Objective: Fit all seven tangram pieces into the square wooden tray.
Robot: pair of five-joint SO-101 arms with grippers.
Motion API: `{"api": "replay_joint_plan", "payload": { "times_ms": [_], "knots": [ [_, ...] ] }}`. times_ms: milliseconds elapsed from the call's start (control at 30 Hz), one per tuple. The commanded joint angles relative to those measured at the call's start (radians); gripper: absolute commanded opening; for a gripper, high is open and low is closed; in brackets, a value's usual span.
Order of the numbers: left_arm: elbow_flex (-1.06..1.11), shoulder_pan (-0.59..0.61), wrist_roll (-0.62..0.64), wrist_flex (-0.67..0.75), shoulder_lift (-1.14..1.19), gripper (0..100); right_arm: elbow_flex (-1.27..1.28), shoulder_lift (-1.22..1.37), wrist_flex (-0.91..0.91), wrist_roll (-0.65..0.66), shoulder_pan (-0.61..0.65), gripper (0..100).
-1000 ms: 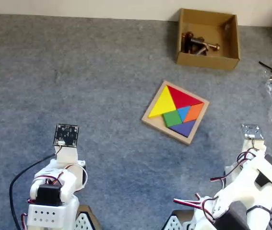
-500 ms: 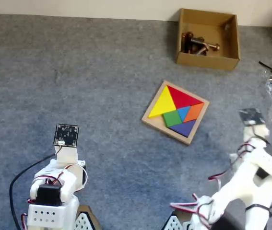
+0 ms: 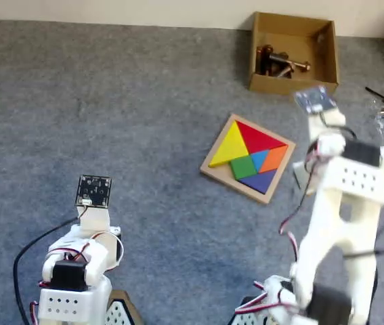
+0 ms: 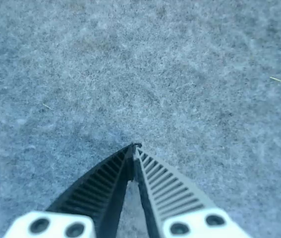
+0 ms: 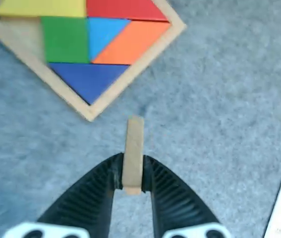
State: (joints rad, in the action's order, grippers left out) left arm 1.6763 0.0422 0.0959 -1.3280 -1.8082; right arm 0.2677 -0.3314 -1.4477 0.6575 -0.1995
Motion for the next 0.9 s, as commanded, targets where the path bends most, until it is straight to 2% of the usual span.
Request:
{"api": "replay_joint_plan", "payload": {
  "times_ms": [0, 200, 467, 867],
  "knots": [
    [0.019, -0.016, 0.008, 0.003, -0.007, 1, -0.277, 0.114, -0.12, -0.04, 0.071, 0.5],
    [0.019, -0.016, 0.008, 0.003, -0.007, 1, -0.587, 0.404, -0.297, -0.051, 0.162, 0.5],
    [0.019, -0.016, 0.008, 0.003, -0.007, 1, -0.837, 0.657, -0.311, -0.121, 0.194, 0.5],
    [0.019, -0.016, 0.008, 0.003, -0.007, 1, -0.865, 0.789, -0.311, -0.149, 0.41, 0.5]
  ]
}}
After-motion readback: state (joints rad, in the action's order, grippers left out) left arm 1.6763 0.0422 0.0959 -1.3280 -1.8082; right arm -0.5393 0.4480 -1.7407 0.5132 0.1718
